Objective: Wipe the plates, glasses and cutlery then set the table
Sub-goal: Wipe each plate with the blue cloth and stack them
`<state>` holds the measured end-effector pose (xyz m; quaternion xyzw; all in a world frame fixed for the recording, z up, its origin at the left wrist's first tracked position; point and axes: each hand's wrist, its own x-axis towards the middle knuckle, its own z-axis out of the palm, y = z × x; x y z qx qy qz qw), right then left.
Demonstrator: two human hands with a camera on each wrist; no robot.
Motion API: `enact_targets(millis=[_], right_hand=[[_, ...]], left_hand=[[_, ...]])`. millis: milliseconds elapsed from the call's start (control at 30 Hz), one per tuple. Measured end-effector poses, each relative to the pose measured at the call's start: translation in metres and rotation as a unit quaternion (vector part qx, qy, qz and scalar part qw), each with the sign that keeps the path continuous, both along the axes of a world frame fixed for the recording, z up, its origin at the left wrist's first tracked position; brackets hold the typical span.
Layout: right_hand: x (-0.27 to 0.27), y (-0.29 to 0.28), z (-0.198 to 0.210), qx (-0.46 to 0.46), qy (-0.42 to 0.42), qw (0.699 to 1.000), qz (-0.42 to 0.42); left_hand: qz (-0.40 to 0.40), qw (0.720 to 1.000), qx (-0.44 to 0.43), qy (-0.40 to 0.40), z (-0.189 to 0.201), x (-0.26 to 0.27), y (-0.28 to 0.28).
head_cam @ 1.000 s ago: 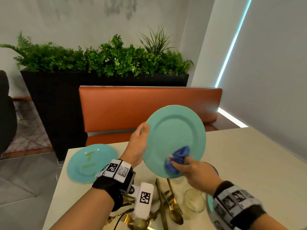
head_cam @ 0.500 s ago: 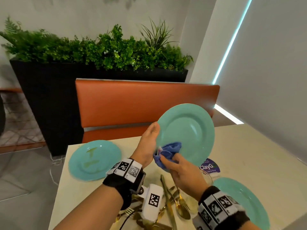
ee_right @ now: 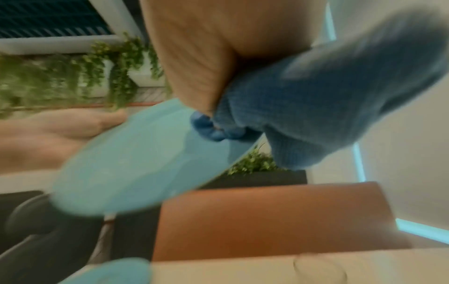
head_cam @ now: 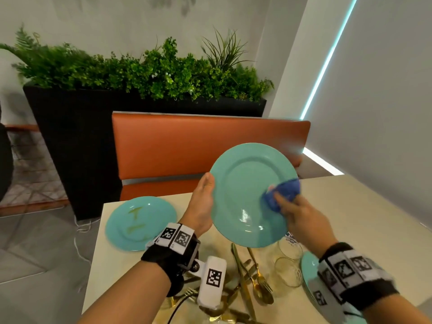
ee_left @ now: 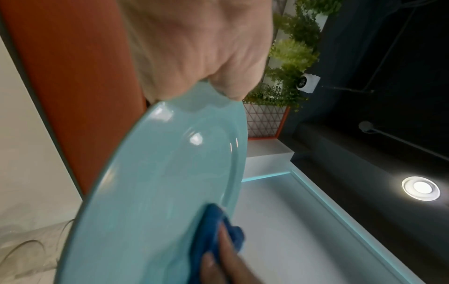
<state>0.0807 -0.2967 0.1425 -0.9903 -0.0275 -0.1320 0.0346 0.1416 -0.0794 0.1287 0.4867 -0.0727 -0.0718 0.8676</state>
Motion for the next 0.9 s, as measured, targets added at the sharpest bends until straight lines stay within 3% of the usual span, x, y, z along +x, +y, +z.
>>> enact_targets(millis=[67,133,233,300,367,433,467,600,667,733,767,900], right_hand=[[0.016,-0.006,0.019,0.06,-0.085,0.99,-0.095],[0.028,0.007,0.036,0.114,-0.124,0.977,-0.128],[0.029,0.046,0.034,0.065,-0.134,0.988,0.044],[0.026,0.048,0.027,0.006,-0.129,0.986,0.108],[0.032,0.025,0.035,0.047,-0.117,0.992,0.015],[0.035,0.007,0.044,0.165,-0.125,0.971,-0.116],[0.033,0.009,0.045,0.179,-0.141,0.965,-0.129],[0.02,0.041,0.027,0.054,-0.126,0.985,0.105],[0.025,0.023,0.035,0.088,-0.13,0.987,0.039],[0.032,0.009,0.042,0.18,-0.162,0.967,-0.084],[0.03,0.012,0.042,0.194,-0.162,0.963,-0.097],[0.014,0.029,0.027,0.103,-0.1,0.984,0.105]], left_hand=[[-0.011,0.999,0.026,-0.016,0.004,-0.006,-0.004],[-0.022,0.998,0.053,-0.03,0.007,-0.011,-0.014],[-0.026,0.994,0.088,-0.051,0.008,-0.017,-0.028],[-0.024,0.995,0.081,-0.057,0.007,-0.017,-0.028],[-0.024,0.994,0.085,-0.069,0.009,-0.017,-0.024],[-0.027,0.992,0.095,-0.082,0.01,-0.019,-0.024],[-0.031,0.991,0.097,-0.084,0.011,-0.02,-0.026],[-0.026,0.994,0.074,-0.076,0.011,-0.023,-0.034],[-0.03,0.994,0.072,-0.076,0.013,-0.023,-0.037],[-0.037,0.992,0.083,-0.083,0.018,-0.022,-0.044],[-0.043,0.992,0.088,-0.083,0.02,-0.022,-0.048],[-0.052,0.994,0.06,-0.08,0.023,-0.02,-0.058]])
